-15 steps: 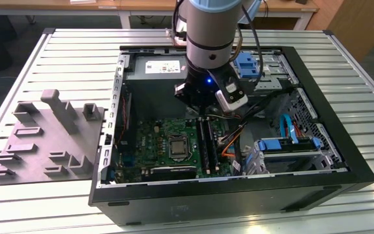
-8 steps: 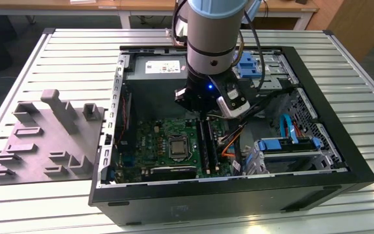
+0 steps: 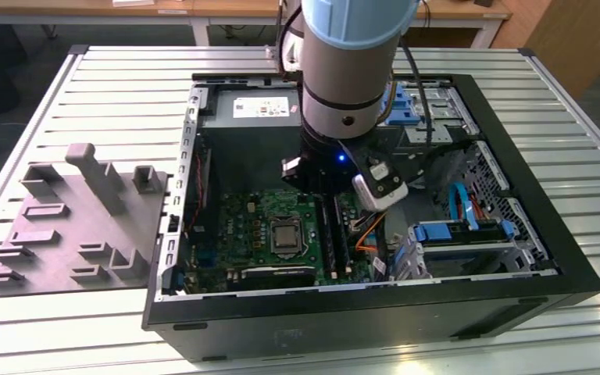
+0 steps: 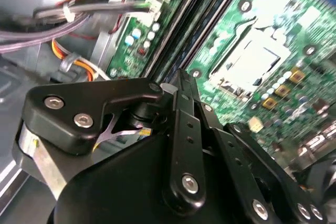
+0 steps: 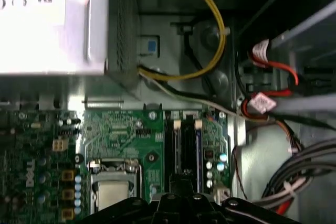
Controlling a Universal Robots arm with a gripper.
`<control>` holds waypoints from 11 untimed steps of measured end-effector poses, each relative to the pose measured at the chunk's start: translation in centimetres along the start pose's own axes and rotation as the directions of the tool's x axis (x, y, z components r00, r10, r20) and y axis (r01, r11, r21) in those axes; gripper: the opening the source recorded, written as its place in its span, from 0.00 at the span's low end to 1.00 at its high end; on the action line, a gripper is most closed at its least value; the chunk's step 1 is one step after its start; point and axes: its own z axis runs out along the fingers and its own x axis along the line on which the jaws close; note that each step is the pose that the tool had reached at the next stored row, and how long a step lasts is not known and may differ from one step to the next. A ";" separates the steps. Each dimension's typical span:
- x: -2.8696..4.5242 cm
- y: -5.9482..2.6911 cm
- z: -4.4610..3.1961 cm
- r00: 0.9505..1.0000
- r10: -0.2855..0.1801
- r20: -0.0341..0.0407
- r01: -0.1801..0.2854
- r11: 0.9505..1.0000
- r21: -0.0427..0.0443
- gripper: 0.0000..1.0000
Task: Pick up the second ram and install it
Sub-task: 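Press down the second ram until it locks into place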
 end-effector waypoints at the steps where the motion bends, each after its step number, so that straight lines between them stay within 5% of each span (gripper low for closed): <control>1: -0.01 -0.39 -0.04 1.000 0.000 0.000 0.000 1.000 0.000 0.11; 9: -0.09 -2.75 -0.24 1.000 0.000 0.000 0.000 1.000 0.001 0.11; 11: -0.09 -2.89 -0.24 1.000 0.000 0.000 0.000 1.000 0.012 0.11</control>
